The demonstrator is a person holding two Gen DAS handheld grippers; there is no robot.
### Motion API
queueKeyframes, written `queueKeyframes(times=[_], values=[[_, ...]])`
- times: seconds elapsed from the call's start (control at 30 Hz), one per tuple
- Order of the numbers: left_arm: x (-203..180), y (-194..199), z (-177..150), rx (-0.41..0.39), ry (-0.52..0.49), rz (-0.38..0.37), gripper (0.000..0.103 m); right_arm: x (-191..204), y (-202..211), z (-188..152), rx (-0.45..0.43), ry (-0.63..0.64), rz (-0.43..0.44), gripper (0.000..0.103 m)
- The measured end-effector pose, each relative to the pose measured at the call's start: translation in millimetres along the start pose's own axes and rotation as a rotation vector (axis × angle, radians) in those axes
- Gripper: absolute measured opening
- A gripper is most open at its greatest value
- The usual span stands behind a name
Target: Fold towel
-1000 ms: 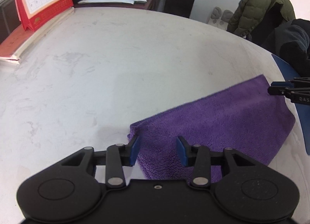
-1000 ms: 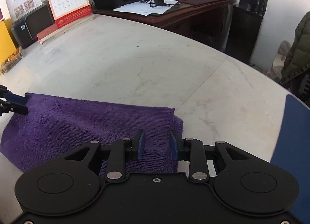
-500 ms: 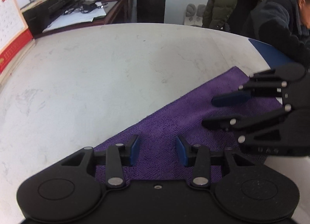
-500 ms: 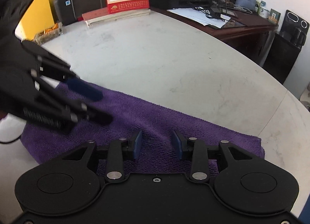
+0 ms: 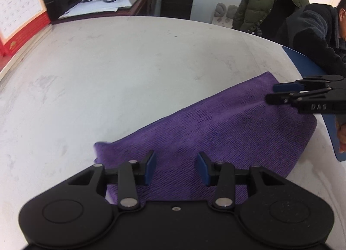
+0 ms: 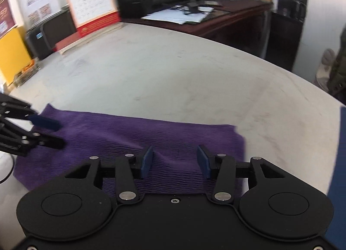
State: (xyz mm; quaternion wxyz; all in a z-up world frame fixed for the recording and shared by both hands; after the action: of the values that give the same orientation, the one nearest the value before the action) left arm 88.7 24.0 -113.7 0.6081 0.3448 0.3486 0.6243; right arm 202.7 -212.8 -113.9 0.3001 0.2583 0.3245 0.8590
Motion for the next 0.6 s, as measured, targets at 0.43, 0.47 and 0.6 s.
queueKeyframes(times=[0.43, 0.47, 0.6], values=[[1, 24, -22, 0.107, 0.127, -0.003, 0.039, 39, 18, -19, 0.035, 0.033, 0.012, 0.043], [2, 24, -27, 0.114, 0.13, 0.0, 0.039, 40, 16, -24, 0.053, 0.028, 0.012, 0.043], [0, 29, -36, 0.115, 0.124, 0.013, 0.039, 43, 21, -38, 0.068, 0.031, 0.001, 0.044]])
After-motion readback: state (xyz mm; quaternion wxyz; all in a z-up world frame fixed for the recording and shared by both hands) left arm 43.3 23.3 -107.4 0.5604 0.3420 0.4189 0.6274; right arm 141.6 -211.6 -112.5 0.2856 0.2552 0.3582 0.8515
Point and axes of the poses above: each gripper's, at about its wrist camera, not at the fingertips, and y roughly against the way its jaws point, x to its left, z to its top, the point moved 3 cm from there along -y, roughly the way its jaws point, and after that the axes turned 7 degrees about z, right-handed, at the moved point
